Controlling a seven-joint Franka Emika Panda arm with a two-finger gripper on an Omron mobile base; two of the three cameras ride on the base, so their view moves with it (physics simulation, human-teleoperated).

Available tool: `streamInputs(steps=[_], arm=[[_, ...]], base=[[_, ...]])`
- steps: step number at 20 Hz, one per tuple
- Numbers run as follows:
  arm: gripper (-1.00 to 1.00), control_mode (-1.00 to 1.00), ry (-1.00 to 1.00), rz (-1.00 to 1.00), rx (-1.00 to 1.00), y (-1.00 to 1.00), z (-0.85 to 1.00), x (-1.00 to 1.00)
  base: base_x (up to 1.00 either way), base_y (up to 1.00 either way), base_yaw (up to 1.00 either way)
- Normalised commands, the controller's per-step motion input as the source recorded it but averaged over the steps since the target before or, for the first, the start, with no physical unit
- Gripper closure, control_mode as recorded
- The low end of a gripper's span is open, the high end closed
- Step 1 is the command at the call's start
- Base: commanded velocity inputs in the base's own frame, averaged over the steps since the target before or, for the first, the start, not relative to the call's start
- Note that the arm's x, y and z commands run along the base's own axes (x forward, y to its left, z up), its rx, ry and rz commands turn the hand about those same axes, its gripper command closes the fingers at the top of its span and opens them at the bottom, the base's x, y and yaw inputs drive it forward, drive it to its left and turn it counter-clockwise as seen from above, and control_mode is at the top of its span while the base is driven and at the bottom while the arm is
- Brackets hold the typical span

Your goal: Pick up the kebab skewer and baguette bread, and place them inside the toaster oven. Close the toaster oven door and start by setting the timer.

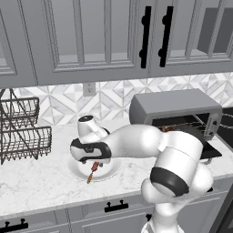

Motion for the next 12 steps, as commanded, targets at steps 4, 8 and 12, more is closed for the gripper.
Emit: streamInputs(steps=[4, 8, 12], arm=[[-1.0, -1.0, 0.0, 0.01, 0.0, 0.0, -0.32, 0.02], [-1.0, -1.0, 0.0, 0.02, 0.0, 0.0, -0.26, 0.02], [1.0, -1.0, 0.0, 0.01, 0.0, 0.0, -0.26, 0.0]], base=[[0.0, 0.0, 0.0], [0.0, 0.0, 0.0], [0.0, 0.0, 0.0]])
